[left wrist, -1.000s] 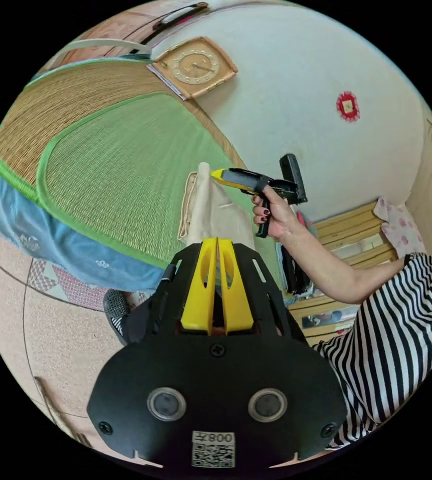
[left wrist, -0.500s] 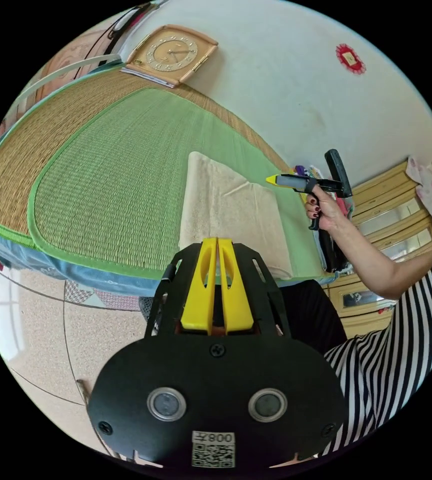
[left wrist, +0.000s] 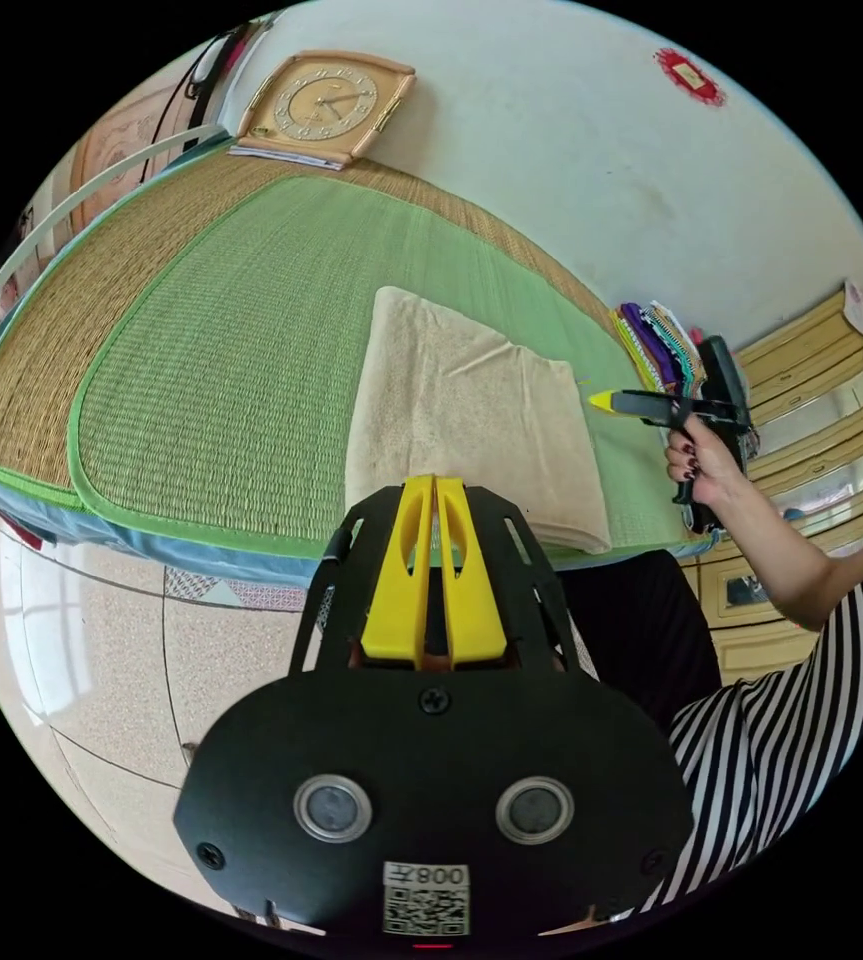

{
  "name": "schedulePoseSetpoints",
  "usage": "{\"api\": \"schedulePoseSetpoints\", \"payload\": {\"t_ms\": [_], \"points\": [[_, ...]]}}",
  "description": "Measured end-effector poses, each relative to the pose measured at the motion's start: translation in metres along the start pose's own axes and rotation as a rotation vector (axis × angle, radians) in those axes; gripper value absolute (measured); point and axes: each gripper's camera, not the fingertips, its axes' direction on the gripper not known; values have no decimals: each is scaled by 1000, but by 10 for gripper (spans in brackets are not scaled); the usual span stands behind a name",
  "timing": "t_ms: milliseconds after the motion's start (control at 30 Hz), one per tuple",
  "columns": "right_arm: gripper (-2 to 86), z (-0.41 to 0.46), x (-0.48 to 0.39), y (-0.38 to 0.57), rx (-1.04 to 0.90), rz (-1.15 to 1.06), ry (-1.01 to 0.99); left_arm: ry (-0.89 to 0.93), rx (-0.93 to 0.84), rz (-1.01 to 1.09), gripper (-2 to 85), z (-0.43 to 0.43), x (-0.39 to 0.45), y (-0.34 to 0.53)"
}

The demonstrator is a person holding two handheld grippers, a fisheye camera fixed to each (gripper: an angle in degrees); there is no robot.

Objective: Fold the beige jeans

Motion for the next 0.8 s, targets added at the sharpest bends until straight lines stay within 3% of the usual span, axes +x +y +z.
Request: {"api": "schedulePoseSetpoints", "payload": {"t_ms": [133, 267, 433, 800], "points": [[1, 44, -11, 68, -197, -55, -76, 24, -7, -15, 1, 12, 2, -5], [1, 55, 19, 97, -127, 55, -149, 40, -14, -41, 1, 14, 6, -8], [1, 42, 30, 114, -100, 25, -128, 92, 8, 16, 1, 13, 35, -3], [4, 35, 94, 175, 17, 214, -258, 268, -218, 121, 18, 91, 102, -15]]}}
